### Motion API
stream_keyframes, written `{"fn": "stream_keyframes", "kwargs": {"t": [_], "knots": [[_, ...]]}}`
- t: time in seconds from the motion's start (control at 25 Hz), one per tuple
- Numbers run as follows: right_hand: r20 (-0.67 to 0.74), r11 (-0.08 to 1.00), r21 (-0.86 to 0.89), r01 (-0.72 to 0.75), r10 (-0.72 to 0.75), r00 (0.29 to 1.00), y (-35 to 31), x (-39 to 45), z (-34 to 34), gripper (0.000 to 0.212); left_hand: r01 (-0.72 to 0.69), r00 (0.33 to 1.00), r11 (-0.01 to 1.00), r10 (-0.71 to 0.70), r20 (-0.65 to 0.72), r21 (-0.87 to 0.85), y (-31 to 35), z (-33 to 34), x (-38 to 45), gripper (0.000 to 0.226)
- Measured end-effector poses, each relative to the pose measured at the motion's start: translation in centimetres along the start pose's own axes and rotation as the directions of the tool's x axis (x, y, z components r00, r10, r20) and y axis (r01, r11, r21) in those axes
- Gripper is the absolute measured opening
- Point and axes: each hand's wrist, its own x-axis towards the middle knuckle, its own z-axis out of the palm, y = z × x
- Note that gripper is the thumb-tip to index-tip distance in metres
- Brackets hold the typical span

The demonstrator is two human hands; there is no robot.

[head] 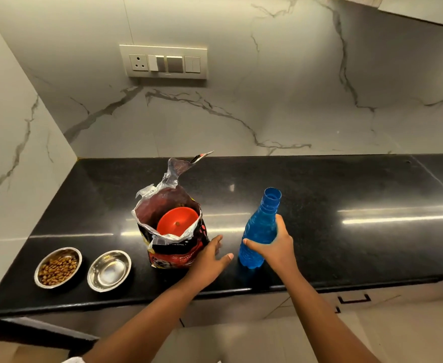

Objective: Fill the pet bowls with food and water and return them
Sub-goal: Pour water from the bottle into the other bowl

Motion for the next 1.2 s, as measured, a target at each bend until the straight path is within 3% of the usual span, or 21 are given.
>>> {"fn": "stream_keyframes", "kwargs": {"t": [0.28,0.48,0.68,0.84,1.2], "knots": [[0.038,0.998,0.056,-0.034,0.032,0.999,1.6,0.5,0.4,0.082,0.03,0.997,0.999,-0.032,-0.068,-0.031,-0.2,0.9,0.0,0.067],[0.112,0.955,-0.035,-0.295,0.297,0.948,4.2,-1.6,0.7,0.073,0.045,0.995,0.998,-0.049,-0.087,-0.045,-1.5,0.7,-1.4,0.063],[0.214,0.872,-0.213,-0.441,0.483,0.849,6.5,-1.0,0.9,0.036,0.07,0.989,0.996,-0.077,-0.129,-0.057,-4.5,-1.6,-3.5,0.045],[0.347,0.883,-0.289,-0.371,0.458,0.818,6.5,-1.6,2.6,0.028,0.109,0.979,0.991,-0.121,-0.164,-0.082,-6.1,-3.3,-5.2,0.034],[0.502,0.966,-0.199,-0.165,0.246,0.829,1.8,-2.0,7.9,0.014,0.102,0.943,0.989,-0.131,-0.306,-0.107,-8.0,-8.7,-7.9,0.017]]}}
